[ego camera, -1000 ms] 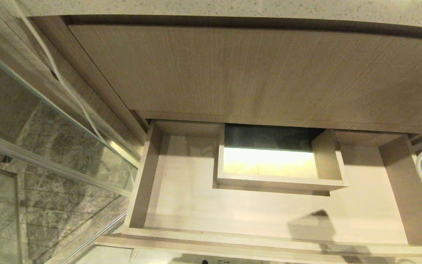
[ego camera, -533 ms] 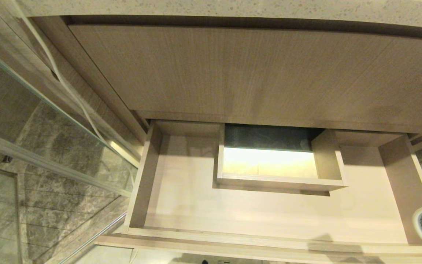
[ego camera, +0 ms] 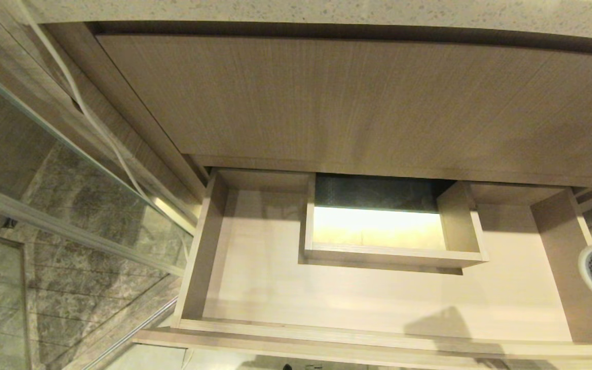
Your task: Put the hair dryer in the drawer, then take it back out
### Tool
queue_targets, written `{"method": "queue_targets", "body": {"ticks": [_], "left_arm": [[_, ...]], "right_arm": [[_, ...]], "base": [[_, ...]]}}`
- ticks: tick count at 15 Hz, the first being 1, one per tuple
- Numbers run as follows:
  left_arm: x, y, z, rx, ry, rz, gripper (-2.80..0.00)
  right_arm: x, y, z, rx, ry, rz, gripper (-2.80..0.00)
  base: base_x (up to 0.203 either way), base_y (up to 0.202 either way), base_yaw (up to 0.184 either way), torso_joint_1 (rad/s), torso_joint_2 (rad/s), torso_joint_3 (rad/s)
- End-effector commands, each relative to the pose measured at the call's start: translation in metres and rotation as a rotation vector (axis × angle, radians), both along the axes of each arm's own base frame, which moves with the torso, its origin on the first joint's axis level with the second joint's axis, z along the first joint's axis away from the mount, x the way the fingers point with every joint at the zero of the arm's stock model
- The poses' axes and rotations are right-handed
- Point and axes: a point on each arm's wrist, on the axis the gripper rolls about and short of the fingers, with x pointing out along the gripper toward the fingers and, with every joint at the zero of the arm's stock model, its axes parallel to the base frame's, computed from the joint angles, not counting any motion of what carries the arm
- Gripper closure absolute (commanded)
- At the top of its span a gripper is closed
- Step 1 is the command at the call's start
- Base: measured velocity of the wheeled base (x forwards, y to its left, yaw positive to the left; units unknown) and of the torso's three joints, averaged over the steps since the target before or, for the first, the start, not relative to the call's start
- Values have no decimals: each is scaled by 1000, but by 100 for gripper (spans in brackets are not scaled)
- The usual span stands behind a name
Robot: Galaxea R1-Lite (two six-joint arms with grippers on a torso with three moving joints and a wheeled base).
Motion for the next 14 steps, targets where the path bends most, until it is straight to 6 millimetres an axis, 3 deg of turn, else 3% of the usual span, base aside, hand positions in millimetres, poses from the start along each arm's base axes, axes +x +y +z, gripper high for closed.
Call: {"method": "queue_targets", "body": {"ticks": [1, 9, 14], "left_arm": [[0, 0, 0, 0, 1, 0, -280], [0, 0, 0, 0, 0, 0, -280], [0, 0, 0, 0, 1, 0, -280]], "right_arm": [[13, 0, 8, -9, 27, 6, 0], [12, 0, 18, -34, 14, 17, 0], [10, 0, 17, -44, 12, 22, 0]], "base": [[0, 0, 0, 0, 0, 0], [0, 0, 0, 16, 0, 21], [0, 0, 0, 411, -19, 377]]}}
